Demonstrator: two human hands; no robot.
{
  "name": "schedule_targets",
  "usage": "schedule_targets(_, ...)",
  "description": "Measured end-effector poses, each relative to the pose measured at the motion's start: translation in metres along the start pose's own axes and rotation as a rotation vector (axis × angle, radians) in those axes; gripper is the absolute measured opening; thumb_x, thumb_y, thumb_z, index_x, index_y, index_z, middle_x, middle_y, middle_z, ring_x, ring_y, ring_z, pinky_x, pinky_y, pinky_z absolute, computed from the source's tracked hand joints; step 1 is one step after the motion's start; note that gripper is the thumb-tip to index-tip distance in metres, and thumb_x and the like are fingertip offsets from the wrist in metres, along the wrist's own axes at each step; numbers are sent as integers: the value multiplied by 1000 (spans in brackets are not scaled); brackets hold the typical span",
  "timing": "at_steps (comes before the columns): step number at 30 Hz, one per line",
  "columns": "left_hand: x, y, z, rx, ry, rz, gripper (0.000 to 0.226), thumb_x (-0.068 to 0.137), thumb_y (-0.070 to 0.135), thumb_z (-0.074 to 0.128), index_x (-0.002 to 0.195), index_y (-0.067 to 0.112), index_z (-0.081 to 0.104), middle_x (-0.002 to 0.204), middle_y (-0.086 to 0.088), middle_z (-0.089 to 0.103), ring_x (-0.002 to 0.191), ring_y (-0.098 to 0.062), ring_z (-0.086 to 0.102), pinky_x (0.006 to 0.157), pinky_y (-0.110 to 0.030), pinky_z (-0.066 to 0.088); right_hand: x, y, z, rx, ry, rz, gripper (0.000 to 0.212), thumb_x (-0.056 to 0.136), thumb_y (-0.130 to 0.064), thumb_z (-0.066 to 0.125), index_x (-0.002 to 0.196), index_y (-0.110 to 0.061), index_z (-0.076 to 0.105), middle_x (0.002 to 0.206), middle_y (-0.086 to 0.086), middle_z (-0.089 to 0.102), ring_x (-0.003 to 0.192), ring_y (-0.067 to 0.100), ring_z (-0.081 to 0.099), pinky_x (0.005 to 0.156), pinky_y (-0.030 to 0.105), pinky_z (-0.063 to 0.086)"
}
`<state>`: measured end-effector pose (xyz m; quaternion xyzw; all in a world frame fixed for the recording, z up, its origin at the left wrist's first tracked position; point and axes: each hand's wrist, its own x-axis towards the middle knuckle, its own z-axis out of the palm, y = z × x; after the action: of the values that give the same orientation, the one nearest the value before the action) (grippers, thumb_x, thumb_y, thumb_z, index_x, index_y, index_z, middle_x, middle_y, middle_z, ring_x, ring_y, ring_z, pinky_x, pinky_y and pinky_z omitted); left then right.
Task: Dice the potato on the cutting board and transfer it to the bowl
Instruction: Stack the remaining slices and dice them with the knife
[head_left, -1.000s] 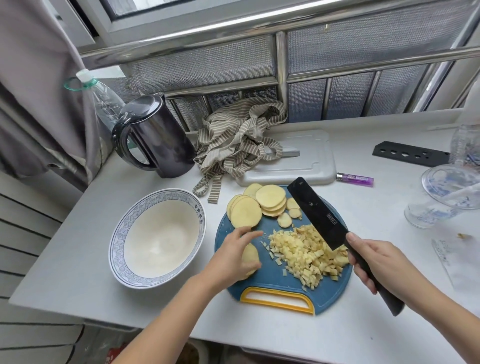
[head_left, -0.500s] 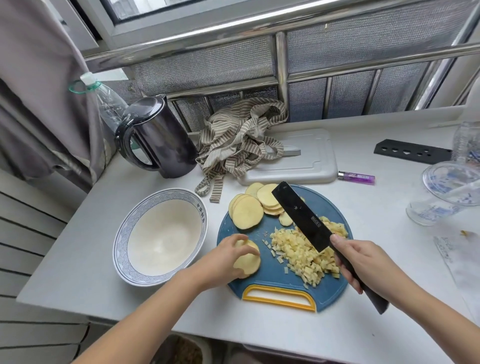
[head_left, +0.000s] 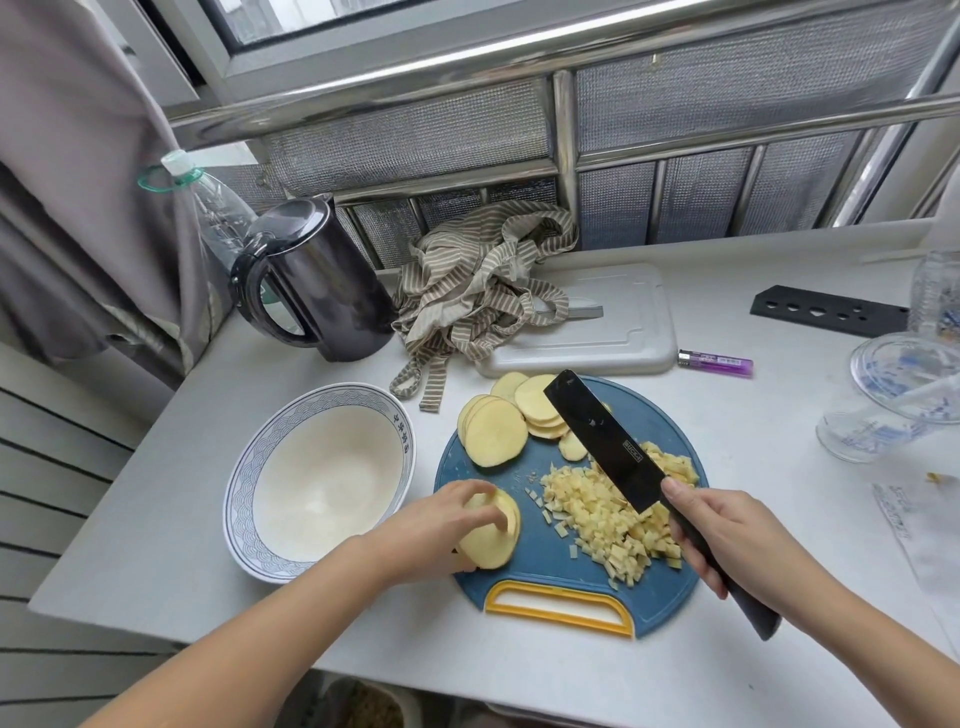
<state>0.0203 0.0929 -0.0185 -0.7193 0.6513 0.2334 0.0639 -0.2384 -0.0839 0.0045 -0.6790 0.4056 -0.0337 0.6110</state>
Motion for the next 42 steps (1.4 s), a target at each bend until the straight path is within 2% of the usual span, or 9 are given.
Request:
schedule_targets(7,0,0,-4,-82,2,-10,45,87,22,65,128,35,48,152,6,22,135,-15,33,102,-22,34,2,0,0,-9,-7,14,52,95,-48,44,69,-4,54,45,7,51,36,19,43,46,27,39)
schedule_targets(11,4,2,-1,-76,-9,-45,65,85,35,67,141,34,35,158,3,14,142,-16,22,108,-29,35,2,-1,1,-20,-8,18,52,95,-47,43,69,-4,54,45,7,51,36,19,43,46,28,40)
schedule_targets(15,7,19,17,-140,89,-358,107,74,64,68,153,19,11,153,-3,15,142,-20,15,116,-32,23,3,-1,2,-15,-6,16,52,95,-47,43,68,-4,53,45,8,52,37,20,43,46,26,40)
schedule_targets(19,7,25,32,-189,197,-508,105,77,65,64,152,16,9,148,-3,22,137,-20,23,113,-30,26,3,-3,3,-3,-7,16,52,95,-47,44,69,-3,54,46,8,52,37,20,43,45,25,40)
schedule_targets(23,6,23,33,-234,177,-471,105,77,59,68,153,20,7,149,-1,20,137,-20,22,113,-30,25,5,-4,4,-1,-11,9,52,96,-47,43,69,-4,54,46,8,51,37,20,43,45,25,39)
schedule_targets(27,4,8,20,-161,31,-291,114,71,52,78,154,35,3,152,4,14,132,-20,25,109,-32,32,8,-7,6,1,-16,5,53,94,-49,43,67,-4,54,47,10,51,38,21,43,43,25,38)
schedule_targets(34,13,-6,14,-139,57,-154,96,69,46,81,147,27,28,146,4,30,132,-16,26,112,-27,26,8,-6,9,7,-13,10,53,93,-49,44,68,-4,54,47,9,51,38,21,43,43,26,39)
schedule_targets(39,11,20,30,-48,191,-453,87,72,62,67,141,23,30,130,2,35,120,-18,36,99,-31,40,8,-2,12,22,-20,2,53,94,-49,44,69,-3,54,47,10,51,39,21,43,44,27,39)
schedule_targets(42,16,43,37,-72,211,-632,91,76,72,56,145,23,24,129,-2,35,119,-22,38,98,-30,39,8,-2,15,40,-26,2,55,92,-51,44,70,-2,55,48,10,52,39,21,44,44,27,39)
